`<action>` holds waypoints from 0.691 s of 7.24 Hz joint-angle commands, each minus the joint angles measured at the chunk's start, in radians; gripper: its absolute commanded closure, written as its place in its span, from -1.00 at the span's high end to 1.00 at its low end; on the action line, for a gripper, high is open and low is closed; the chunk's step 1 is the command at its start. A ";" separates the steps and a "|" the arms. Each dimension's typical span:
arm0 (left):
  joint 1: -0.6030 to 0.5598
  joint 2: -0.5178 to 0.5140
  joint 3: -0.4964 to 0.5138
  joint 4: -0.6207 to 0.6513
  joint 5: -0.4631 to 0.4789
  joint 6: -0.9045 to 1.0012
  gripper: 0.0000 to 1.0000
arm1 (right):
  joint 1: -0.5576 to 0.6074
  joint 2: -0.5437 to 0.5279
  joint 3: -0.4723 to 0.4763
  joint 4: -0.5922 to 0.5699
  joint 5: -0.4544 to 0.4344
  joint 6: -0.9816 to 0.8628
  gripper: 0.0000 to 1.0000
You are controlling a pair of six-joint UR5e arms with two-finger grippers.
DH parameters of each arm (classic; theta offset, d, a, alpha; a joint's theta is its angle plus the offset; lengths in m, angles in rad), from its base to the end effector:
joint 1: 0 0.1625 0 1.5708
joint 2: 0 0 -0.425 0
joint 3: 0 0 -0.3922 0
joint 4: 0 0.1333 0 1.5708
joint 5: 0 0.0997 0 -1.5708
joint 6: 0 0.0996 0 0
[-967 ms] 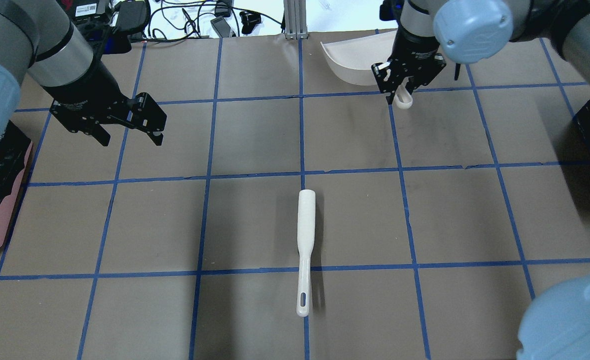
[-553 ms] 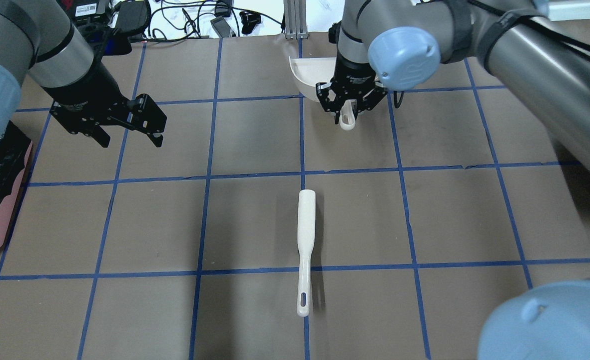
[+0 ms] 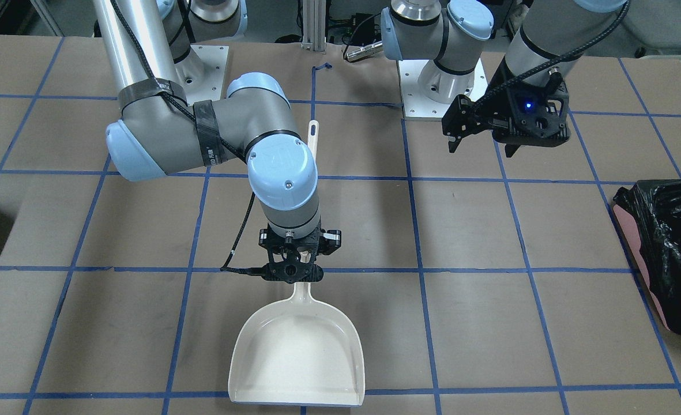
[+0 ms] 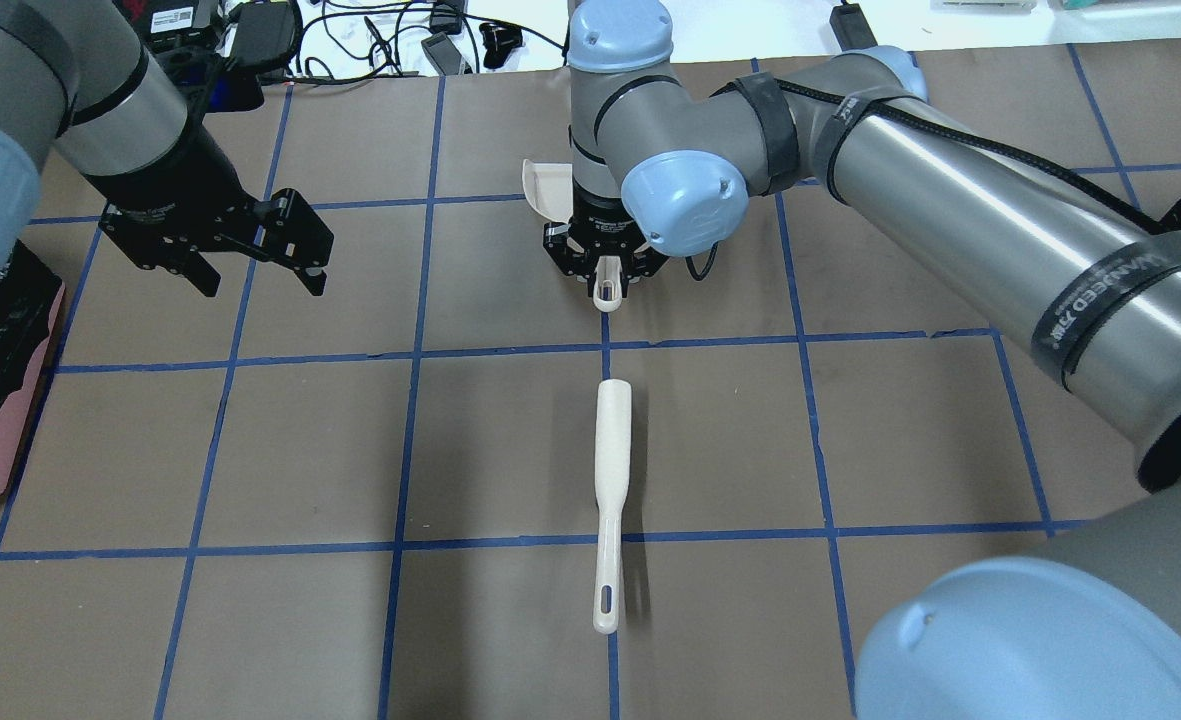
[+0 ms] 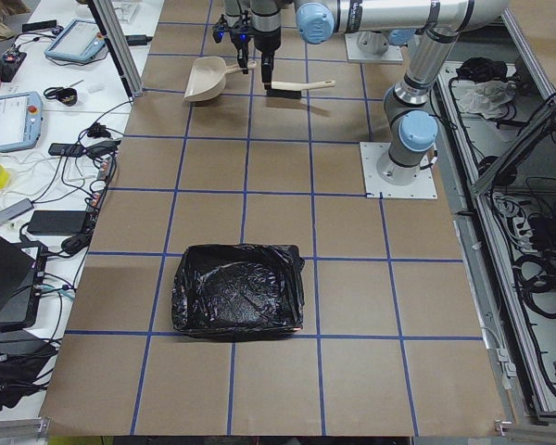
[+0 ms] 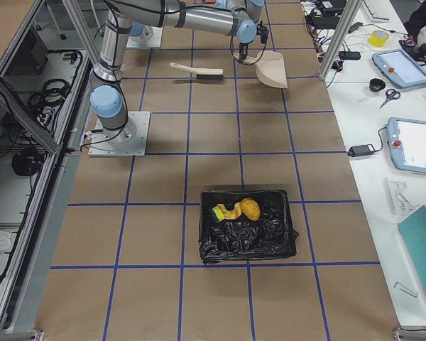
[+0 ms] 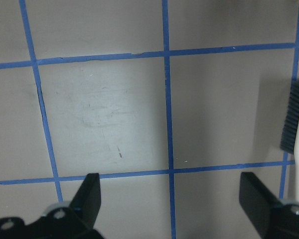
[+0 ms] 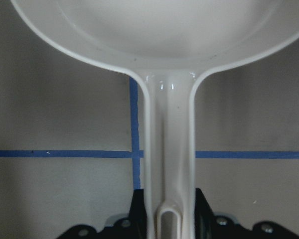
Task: Sweep and dump trash in nearest bin
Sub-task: 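Set the dustpan flat on the table and open the right gripper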
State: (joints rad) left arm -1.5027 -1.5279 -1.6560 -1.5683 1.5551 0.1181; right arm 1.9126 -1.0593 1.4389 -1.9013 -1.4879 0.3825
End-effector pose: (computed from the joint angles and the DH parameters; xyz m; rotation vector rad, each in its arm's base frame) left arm -0.1026 -0.4774 0.4670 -0.0775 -3.1207 -0.0596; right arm 0.3569 -0.5810 0.2837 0.0658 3.0786 0.1159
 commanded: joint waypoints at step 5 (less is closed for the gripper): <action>0.001 -0.001 -0.001 -0.001 -0.001 0.000 1.00 | 0.013 0.001 0.038 -0.004 -0.018 -0.062 -1.00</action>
State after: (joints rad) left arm -1.5018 -1.5293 -1.6567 -1.5681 1.5544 0.1181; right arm 1.9257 -1.0528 1.4713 -1.9189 -1.5031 0.3221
